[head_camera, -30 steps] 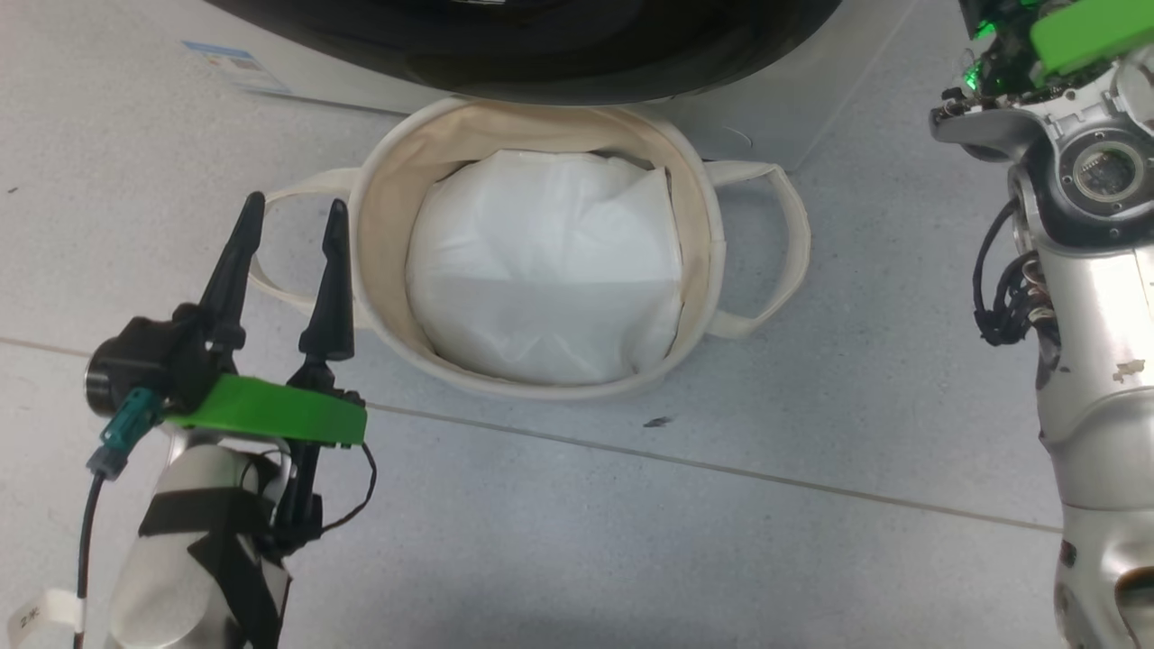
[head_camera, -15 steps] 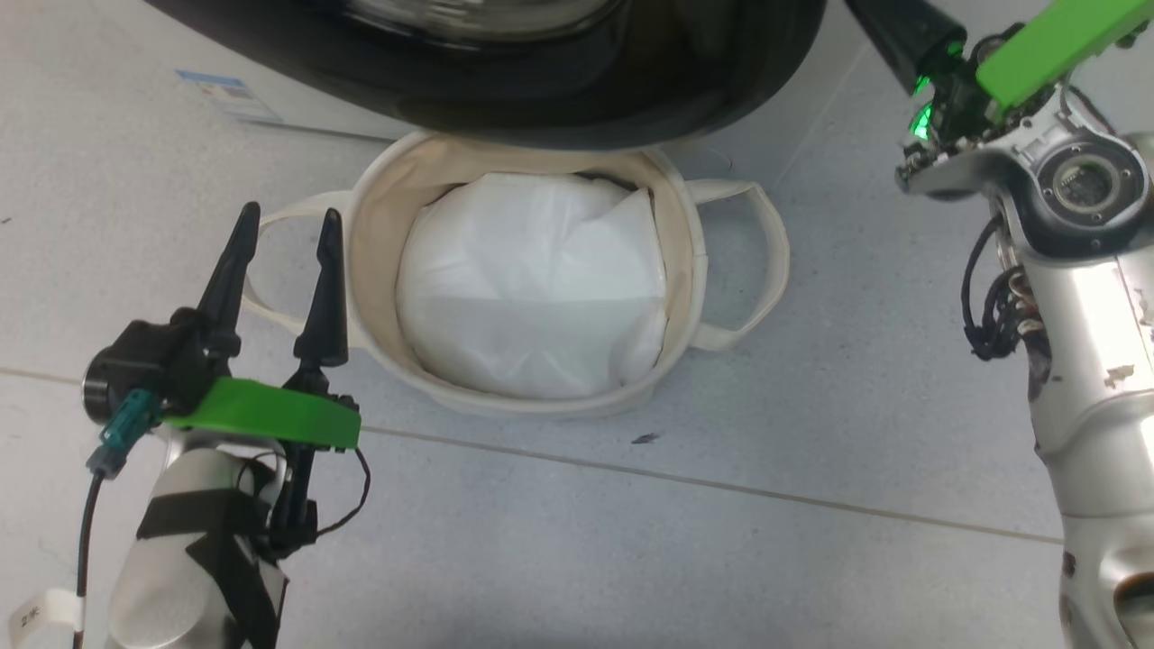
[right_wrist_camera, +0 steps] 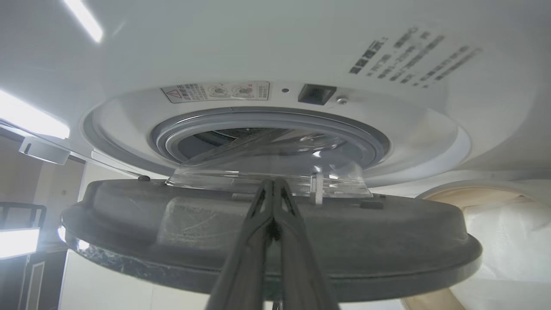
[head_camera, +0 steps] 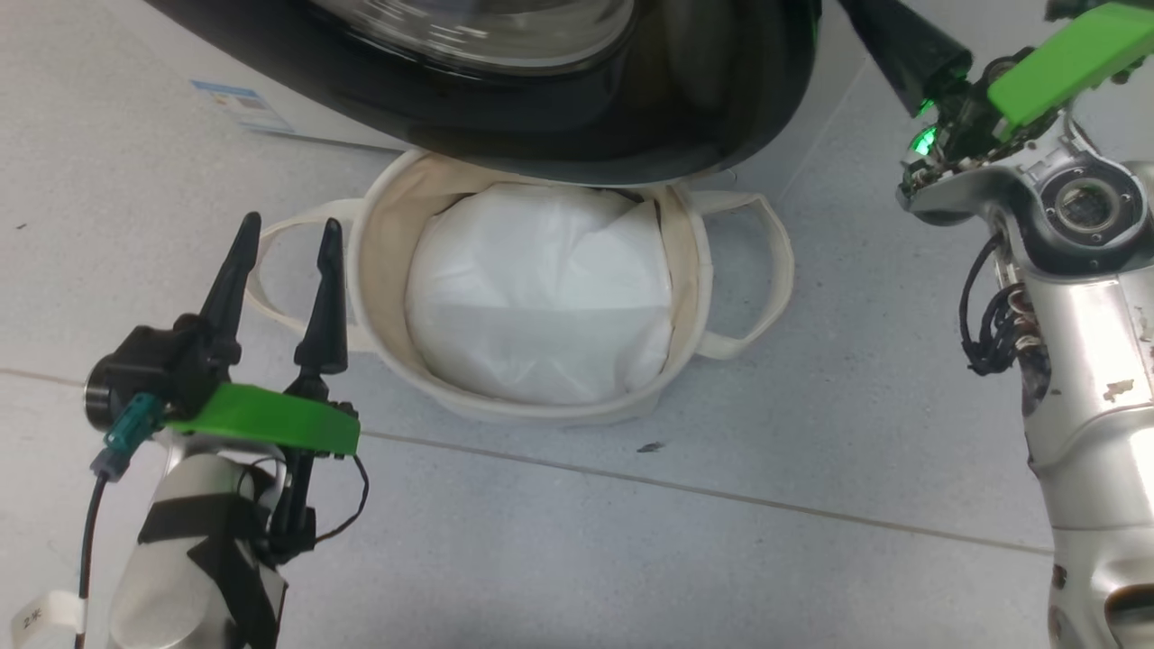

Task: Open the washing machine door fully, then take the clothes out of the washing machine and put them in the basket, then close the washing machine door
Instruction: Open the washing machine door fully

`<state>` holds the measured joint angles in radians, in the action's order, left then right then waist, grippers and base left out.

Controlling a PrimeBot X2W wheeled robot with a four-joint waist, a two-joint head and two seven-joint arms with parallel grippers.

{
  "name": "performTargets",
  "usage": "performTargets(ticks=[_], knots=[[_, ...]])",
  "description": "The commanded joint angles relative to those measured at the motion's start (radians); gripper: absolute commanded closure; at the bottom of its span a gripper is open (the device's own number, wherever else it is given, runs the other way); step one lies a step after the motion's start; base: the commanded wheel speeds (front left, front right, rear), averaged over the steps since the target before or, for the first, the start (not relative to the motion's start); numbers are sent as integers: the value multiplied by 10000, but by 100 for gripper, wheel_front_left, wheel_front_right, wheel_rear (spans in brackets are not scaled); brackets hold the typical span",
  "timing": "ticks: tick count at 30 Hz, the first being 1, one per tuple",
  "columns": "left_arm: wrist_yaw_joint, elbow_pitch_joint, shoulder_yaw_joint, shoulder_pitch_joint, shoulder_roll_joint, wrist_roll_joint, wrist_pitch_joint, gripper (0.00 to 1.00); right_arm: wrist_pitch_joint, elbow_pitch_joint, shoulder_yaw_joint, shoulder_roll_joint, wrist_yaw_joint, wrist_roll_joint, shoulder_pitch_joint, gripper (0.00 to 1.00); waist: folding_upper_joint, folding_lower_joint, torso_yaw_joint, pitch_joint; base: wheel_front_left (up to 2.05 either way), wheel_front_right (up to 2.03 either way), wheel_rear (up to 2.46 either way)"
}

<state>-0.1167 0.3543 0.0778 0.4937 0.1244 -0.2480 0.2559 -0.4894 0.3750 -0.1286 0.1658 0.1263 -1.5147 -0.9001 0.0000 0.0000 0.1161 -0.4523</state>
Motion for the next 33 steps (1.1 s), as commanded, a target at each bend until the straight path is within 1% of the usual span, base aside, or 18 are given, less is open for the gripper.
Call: performTargets(ticks=[1,6,12,15,26,33], knots=[[-76,-229,-374,-66,233,108,59,0,84,-354,-18,-214,44,66,-317,100,0,0,79,31,0,0,0],[-92,-167,-404,-163,181,113,59,0,-118,-123,-92,-315,44,142,-575,100,0,0,258,145,0,0,0],[-110,-161,-467,-407,147,79,59,0,-918,148,-476,-448,44,113,-655,100,0,0,359,338,0,0,0],[-117,-162,-540,-608,171,44,59,0,-1405,206,-614,-455,44,21,-507,100,0,0,365,481,0,0,0],[-130,-123,-735,-1308,153,39,59,0,-2664,257,-1056,-370,44,191,434,100,0,0,384,1294,0,0,0],[-134,44,-758,-1689,43,-5,59,0,-3277,631,-1246,-533,44,425,814,100,0,0,753,1994,0,0,0]])
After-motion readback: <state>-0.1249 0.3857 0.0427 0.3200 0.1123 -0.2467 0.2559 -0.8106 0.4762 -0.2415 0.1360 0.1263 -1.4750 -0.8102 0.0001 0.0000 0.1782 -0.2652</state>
